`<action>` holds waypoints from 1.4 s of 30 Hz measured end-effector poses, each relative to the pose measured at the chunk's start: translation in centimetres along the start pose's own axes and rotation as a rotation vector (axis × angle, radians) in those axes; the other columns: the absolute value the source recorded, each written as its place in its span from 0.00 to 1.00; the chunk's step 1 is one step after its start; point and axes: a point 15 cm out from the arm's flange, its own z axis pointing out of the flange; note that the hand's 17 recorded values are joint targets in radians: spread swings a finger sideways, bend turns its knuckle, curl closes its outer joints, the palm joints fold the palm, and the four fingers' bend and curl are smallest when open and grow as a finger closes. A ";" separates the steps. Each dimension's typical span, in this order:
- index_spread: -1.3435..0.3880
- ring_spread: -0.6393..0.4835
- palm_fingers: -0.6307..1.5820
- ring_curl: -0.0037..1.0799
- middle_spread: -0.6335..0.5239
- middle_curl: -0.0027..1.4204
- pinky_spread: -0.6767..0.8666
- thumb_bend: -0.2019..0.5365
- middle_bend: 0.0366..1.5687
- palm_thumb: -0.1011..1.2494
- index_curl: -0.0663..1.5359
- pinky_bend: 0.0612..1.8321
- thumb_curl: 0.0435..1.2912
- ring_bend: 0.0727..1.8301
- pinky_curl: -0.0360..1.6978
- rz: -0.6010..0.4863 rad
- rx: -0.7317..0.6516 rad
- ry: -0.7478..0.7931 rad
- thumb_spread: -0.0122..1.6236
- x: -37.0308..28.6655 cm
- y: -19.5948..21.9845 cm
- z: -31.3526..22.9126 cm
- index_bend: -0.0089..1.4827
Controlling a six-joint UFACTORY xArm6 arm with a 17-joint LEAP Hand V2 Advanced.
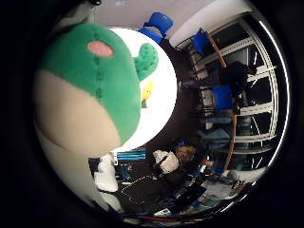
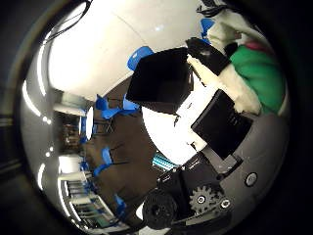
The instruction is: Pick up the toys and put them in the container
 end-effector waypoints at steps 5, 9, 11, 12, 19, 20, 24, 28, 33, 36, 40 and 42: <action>0.62 0.32 0.75 0.83 0.33 0.73 0.31 0.26 0.73 0.81 0.60 0.66 0.42 0.70 0.66 -0.057 0.022 -0.028 0.72 -3.4 -2.6 0.2 0.70; 0.62 0.32 0.75 0.84 0.33 0.73 0.30 0.26 0.73 0.81 0.60 0.65 0.42 0.69 0.67 -0.089 0.093 -0.039 0.72 -5.5 -5.0 0.0 0.70; 0.61 0.32 0.75 0.84 0.33 0.74 0.30 0.26 0.72 0.81 0.60 0.65 0.42 0.69 0.66 -0.115 0.108 -0.052 0.72 -7.0 -6.0 0.4 0.69; 0.61 0.32 0.75 0.84 0.33 0.74 0.29 0.26 0.72 0.81 0.60 0.65 0.42 0.68 0.66 -0.121 0.111 -0.055 0.73 -7.4 -6.3 0.6 0.69; 0.61 0.32 0.76 0.84 0.33 0.74 0.28 0.24 0.70 0.76 0.61 0.63 0.41 0.68 0.65 -0.157 0.117 -0.081 0.73 -10.0 -8.3 2.4 0.67; 0.61 0.33 0.77 0.82 0.33 0.73 0.27 0.23 0.69 0.73 0.60 0.61 0.39 0.67 0.63 -0.162 0.111 -0.089 0.74 -10.4 -8.6 2.9 0.64; 0.59 0.33 0.72 0.69 0.32 0.64 0.16 0.22 0.61 0.58 0.55 0.54 0.32 0.63 0.53 -0.169 0.052 -0.153 0.77 -11.9 -9.2 5.7 0.37; 0.53 0.34 0.46 0.59 0.30 0.55 0.23 0.23 0.50 0.48 0.49 0.36 0.26 0.53 0.47 -0.187 0.010 -0.163 0.77 -11.6 -9.7 7.9 0.23; 0.49 0.62 0.32 0.37 0.43 0.40 0.67 0.25 0.32 0.45 0.39 0.23 0.22 0.28 0.35 -0.255 -0.050 -0.170 0.76 -11.0 -9.8 10.7 0.24; 0.50 0.69 0.31 0.32 0.48 0.34 0.73 0.25 0.24 0.43 0.35 0.21 0.21 0.23 0.31 -0.262 -0.107 -0.173 0.76 -9.8 -9.1 12.1 0.19; 0.50 0.72 0.34 0.27 0.52 0.29 0.75 0.25 0.18 0.42 0.30 0.17 0.20 0.17 0.27 -0.247 -0.114 -0.167 0.76 -8.0 -8.9 12.2 0.14; 0.51 0.72 0.35 0.26 0.52 0.27 0.75 0.25 0.15 0.42 0.29 0.16 0.20 0.15 0.26 -0.242 -0.102 -0.160 0.75 -7.0 -8.8 11.7 0.13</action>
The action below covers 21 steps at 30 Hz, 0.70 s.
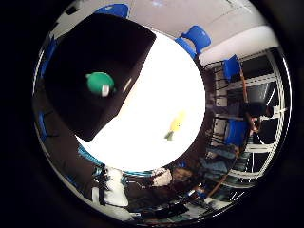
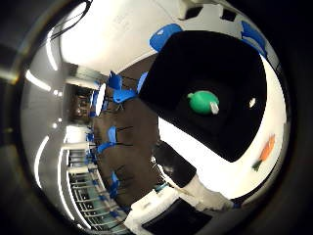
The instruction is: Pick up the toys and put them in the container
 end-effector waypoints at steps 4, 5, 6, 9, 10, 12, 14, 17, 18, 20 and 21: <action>0.52 0.73 0.37 0.24 0.52 0.25 0.74 0.25 0.13 0.42 0.27 0.14 0.19 0.13 0.24 0.038 0.005 0.019 0.75 2.6 2.6 -2.2 0.12; 0.52 0.73 0.37 0.24 0.52 0.25 0.74 0.25 0.13 0.42 0.26 0.13 0.19 0.13 0.23 0.049 -0.008 0.019 0.75 3.4 3.6 -2.5 0.12; 0.52 0.73 0.37 0.24 0.53 0.25 0.74 0.25 0.12 0.42 0.26 0.13 0.19 0.12 0.23 0.058 -0.024 0.016 0.75 4.1 4.6 -2.7 0.12; 0.52 0.74 0.37 0.23 0.53 0.24 0.74 0.25 0.11 0.41 0.24 0.13 0.18 0.11 0.22 0.089 -0.063 0.014 0.75 7.4 7.9 -3.1 0.12; 0.53 0.74 0.37 0.23 0.54 0.24 0.74 0.25 0.10 0.41 0.24 0.14 0.18 0.10 0.22 0.095 -0.070 0.017 0.75 8.5 8.9 -3.1 0.12; 0.53 0.74 0.37 0.23 0.54 0.23 0.74 0.25 0.10 0.41 0.24 0.13 0.18 0.10 0.22 0.092 -0.088 0.029 0.75 11.1 11.0 -3.1 0.12; 0.53 0.74 0.37 0.23 0.54 0.23 0.73 0.25 0.10 0.41 0.23 0.13 0.18 0.09 0.22 0.099 -0.110 0.047 0.74 14.1 13.6 -3.2 0.12; 0.53 0.74 0.36 0.23 0.55 0.23 0.73 0.25 0.10 0.42 0.23 0.13 0.19 0.09 0.21 0.113 -0.151 0.088 0.73 18.3 17.7 -3.7 0.12; 0.53 0.74 0.36 0.23 0.55 0.23 0.73 0.25 0.10 0.43 0.23 0.13 0.19 0.09 0.21 0.110 -0.161 0.109 0.73 19.6 18.6 -3.9 0.12; 0.53 0.74 0.36 0.23 0.55 0.22 0.73 0.26 0.10 0.44 0.23 0.13 0.19 0.09 0.21 0.095 -0.176 0.162 0.73 22.1 20.0 -4.3 0.12; 0.53 0.74 0.36 0.23 0.55 0.22 0.73 0.25 0.10 0.44 0.23 0.13 0.20 0.08 0.21 0.085 -0.181 0.189 0.73 23.2 20.4 -4.3 0.12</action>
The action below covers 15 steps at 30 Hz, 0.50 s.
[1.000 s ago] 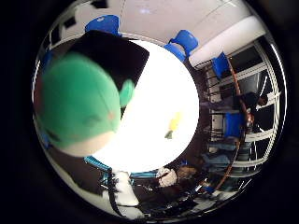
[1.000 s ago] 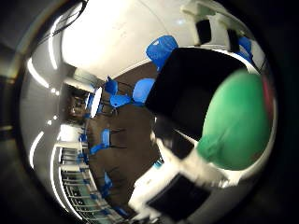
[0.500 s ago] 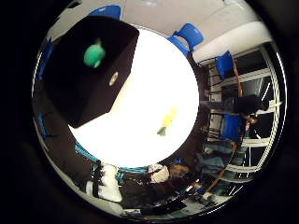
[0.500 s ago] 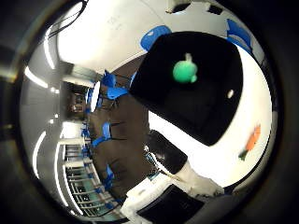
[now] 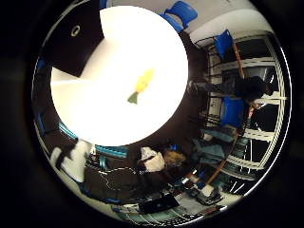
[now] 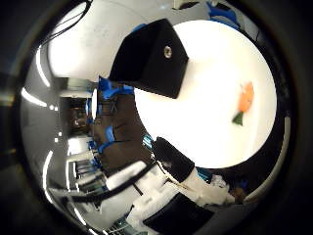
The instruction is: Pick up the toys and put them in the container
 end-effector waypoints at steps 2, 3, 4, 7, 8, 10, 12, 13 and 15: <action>0.53 0.74 0.35 0.23 0.55 0.22 0.73 0.25 0.10 0.46 0.23 0.13 0.20 0.08 0.21 -0.013 -0.007 0.076 0.72 2.4 0.3 0.5 0.12; 0.53 0.74 0.35 0.23 0.55 0.22 0.73 0.25 0.10 0.47 0.23 0.13 0.20 0.08 0.21 -0.029 -0.008 0.133 0.72 3.8 0.3 0.6 0.12; 0.53 0.74 0.35 0.23 0.55 0.22 0.72 0.26 0.10 0.48 0.23 0.13 0.21 0.08 0.21 -0.045 -0.006 0.190 0.71 5.2 0.2 0.5 0.12; 0.53 0.73 0.35 0.24 0.54 0.22 0.72 0.25 0.10 0.49 0.22 0.14 0.21 0.08 0.21 -0.107 -0.007 0.373 0.71 8.9 0.0 0.2 0.11; 0.53 0.73 0.35 0.24 0.54 0.22 0.71 0.25 0.10 0.49 0.22 0.14 0.21 0.08 0.21 -0.134 -0.012 0.426 0.71 9.6 0.0 0.2 0.11; 0.53 0.73 0.35 0.24 0.53 0.22 0.71 0.24 0.10 0.49 0.21 0.15 0.21 0.09 0.21 -0.196 -0.025 0.514 0.70 10.7 0.0 0.6 0.11; 0.53 0.72 0.34 0.25 0.53 0.22 0.71 0.24 0.10 0.48 0.20 0.16 0.21 0.10 0.21 -0.251 -0.033 0.583 0.70 11.0 -0.1 0.7 0.10; 0.54 0.72 0.33 0.25 0.53 0.22 0.71 0.24 0.10 0.48 0.20 0.17 0.22 0.10 0.21 -0.272 -0.033 0.614 0.70 11.3 -0.2 0.5 0.10; 0.54 0.71 0.32 0.25 0.53 0.22 0.71 0.25 0.11 0.48 0.19 0.18 0.22 0.11 0.21 -0.316 -0.036 0.682 0.70 12.0 -0.8 0.1 0.10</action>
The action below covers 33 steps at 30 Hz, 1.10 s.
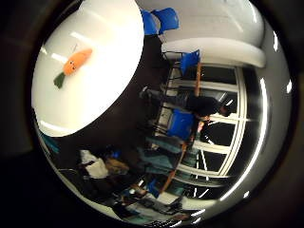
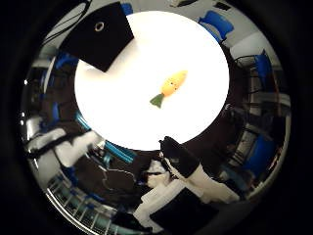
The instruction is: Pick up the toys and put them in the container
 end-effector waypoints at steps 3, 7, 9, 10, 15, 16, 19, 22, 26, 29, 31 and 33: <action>0.54 0.71 0.32 0.26 0.53 0.23 0.70 0.24 0.11 0.48 0.19 0.20 0.22 0.12 0.22 -0.065 -0.002 0.083 0.69 0.8 -0.7 0.5 0.10; 0.54 0.71 0.31 0.26 0.53 0.23 0.69 0.24 0.11 0.47 0.18 0.21 0.21 0.13 0.22 -0.092 -0.004 0.064 0.69 -0.6 -1.3 2.0 0.10; 0.54 0.71 0.31 0.26 0.53 0.23 0.69 0.24 0.11 0.47 0.18 0.21 0.21 0.14 0.22 -0.104 -0.009 0.035 0.69 -2.0 -1.4 3.3 0.10; 0.54 0.71 0.31 0.26 0.53 0.23 0.69 0.24 0.11 0.47 0.18 0.22 0.21 0.14 0.21 -0.111 -0.012 0.018 0.69 -2.7 -1.5 4.0 0.10; 0.54 0.71 0.31 0.26 0.54 0.24 0.69 0.24 0.11 0.47 0.18 0.23 0.21 0.15 0.21 -0.136 -0.028 -0.037 0.68 -5.7 -2.4 6.4 0.10; 0.54 0.71 0.31 0.26 0.54 0.23 0.69 0.24 0.10 0.47 0.18 0.23 0.21 0.15 0.21 -0.142 -0.032 -0.042 0.68 -6.1 -2.6 6.8 0.11; 0.54 0.71 0.30 0.26 0.54 0.23 0.69 0.24 0.10 0.47 0.19 0.24 0.21 0.15 0.21 -0.149 -0.034 -0.062 0.68 -7.1 -2.9 7.7 0.11; 0.53 0.71 0.30 0.26 0.55 0.23 0.69 0.24 0.10 0.47 0.19 0.24 0.21 0.15 0.21 -0.158 -0.032 -0.085 0.67 -8.0 -3.6 9.3 0.11; 0.53 0.71 0.30 0.25 0.55 0.23 0.69 0.24 0.10 0.47 0.19 0.24 0.21 0.15 0.21 -0.159 -0.035 -0.117 0.67 -8.8 -4.2 11.4 0.11; 0.53 0.71 0.30 0.25 0.55 0.23 0.69 0.24 0.10 0.47 0.19 0.24 0.21 0.16 0.20 -0.159 -0.039 -0.136 0.67 -9.3 -4.7 12.7 0.11; 0.53 0.71 0.30 0.25 0.55 0.23 0.69 0.24 0.10 0.47 0.19 0.25 0.21 0.16 0.20 -0.157 -0.040 -0.137 0.67 -9.0 -4.8 13.0 0.11; 0.53 0.71 0.30 0.25 0.55 0.23 0.69 0.24 0.10 0.47 0.19 0.25 0.21 0.16 0.20 -0.153 -0.041 -0.135 0.67 -8.2 -5.0 13.7 0.11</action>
